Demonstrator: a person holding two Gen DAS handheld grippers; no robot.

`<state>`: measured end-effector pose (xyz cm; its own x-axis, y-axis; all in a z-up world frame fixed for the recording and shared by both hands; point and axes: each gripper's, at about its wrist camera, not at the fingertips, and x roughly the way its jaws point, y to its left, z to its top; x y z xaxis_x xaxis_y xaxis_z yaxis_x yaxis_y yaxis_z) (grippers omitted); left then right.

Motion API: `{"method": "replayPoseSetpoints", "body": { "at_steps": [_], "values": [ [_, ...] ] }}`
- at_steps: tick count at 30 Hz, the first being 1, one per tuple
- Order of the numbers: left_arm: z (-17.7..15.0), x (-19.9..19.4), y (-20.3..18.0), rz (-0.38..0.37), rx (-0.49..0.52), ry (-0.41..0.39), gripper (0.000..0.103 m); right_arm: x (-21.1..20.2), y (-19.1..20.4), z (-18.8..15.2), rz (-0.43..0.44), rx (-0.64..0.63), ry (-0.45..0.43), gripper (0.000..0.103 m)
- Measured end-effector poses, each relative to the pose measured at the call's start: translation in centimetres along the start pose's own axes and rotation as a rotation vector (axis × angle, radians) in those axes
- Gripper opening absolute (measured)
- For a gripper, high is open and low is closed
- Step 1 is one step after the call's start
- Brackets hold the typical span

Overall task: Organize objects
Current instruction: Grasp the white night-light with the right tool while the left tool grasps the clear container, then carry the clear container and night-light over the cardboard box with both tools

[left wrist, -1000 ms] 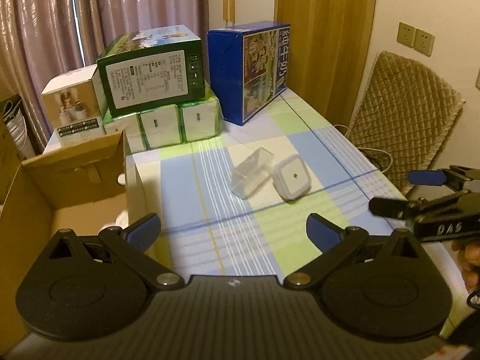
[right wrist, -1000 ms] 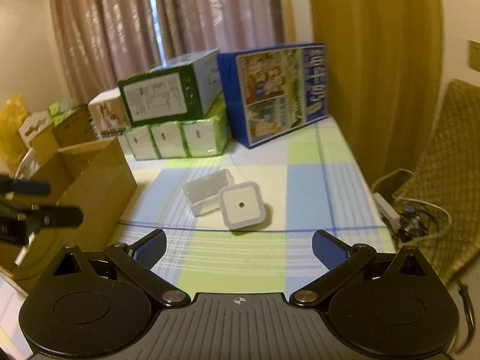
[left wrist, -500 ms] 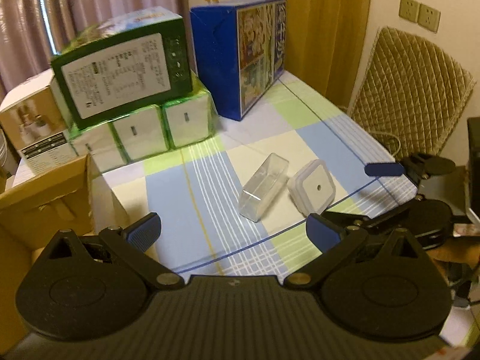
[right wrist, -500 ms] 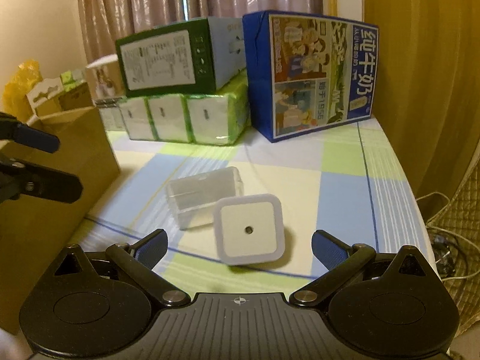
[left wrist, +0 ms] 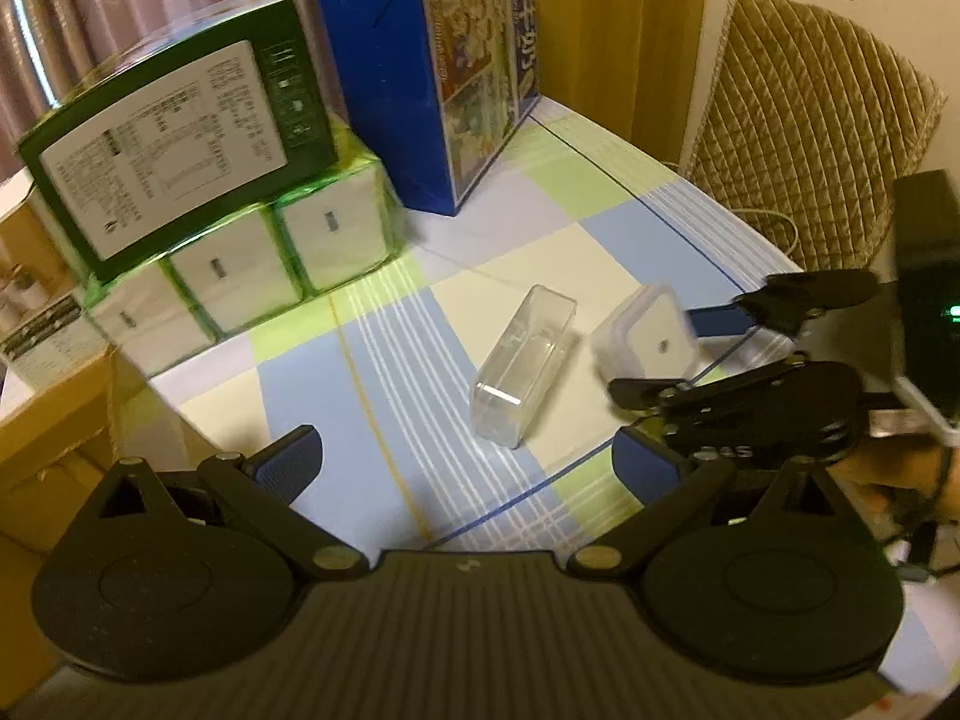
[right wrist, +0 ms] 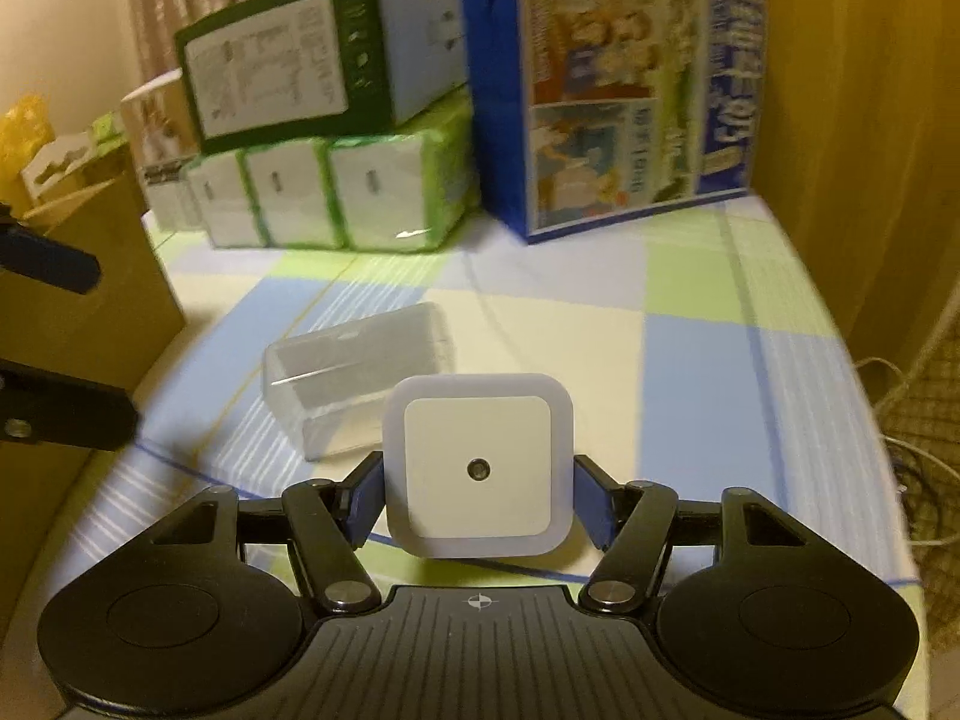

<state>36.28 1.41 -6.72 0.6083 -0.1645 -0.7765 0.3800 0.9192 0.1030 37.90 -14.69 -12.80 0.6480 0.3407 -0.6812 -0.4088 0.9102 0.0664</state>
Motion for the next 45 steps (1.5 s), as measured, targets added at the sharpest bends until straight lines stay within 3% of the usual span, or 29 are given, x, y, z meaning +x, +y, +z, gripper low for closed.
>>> {"method": "replayPoseSetpoints", "body": {
  "at_steps": [5, 11, 16, 18, 21, 26, 32, 41, 45],
  "values": [
    [1.7, 2.8, -1.0, -0.02, 0.03, 0.035, 0.092, -2.0, -1.3, -0.7, -0.08, 0.101, 0.008, 0.062],
    [3.2, 6.3, -2.5, -0.04, 0.087, 0.067, 0.086, -3.4, -2.8, -1.4, -0.093, 0.146, -0.008, 0.062],
    [3.6, 9.3, -2.9, -0.021, 0.09, 0.097, 0.064, -3.0, -3.5, -2.1, -0.089, 0.183, 0.001, 0.062],
    [3.5, 10.1, -3.0, -0.034, 0.085, 0.109, 0.045, -3.0, -3.7, -2.2, -0.086, 0.192, 0.003, 0.062],
    [3.3, 10.2, -3.3, -0.034, 0.073, 0.12, 0.026, -2.9, -3.5, -2.4, -0.078, 0.189, 0.009, 0.062],
    [1.8, 8.5, -4.4, -0.014, 0.036, 0.147, 0.026, -3.1, -3.1, -2.4, -0.076, 0.209, 0.037, 0.062],
    [-1.6, 5.2, -5.4, -0.041, -0.044, 0.156, 0.026, -5.0, -2.7, -2.9, -0.073, 0.227, 0.059, 0.062],
    [-2.0, 6.9, -6.0, -0.051, -0.067, 0.176, 0.027, -6.3, -3.3, -4.1, -0.09, 0.264, 0.057, 0.062],
    [-2.4, 5.8, -6.2, -0.037, -0.081, 0.18, 0.026, -7.3, -2.9, -4.4, -0.096, 0.267, 0.046, 0.062]
  ]
}}
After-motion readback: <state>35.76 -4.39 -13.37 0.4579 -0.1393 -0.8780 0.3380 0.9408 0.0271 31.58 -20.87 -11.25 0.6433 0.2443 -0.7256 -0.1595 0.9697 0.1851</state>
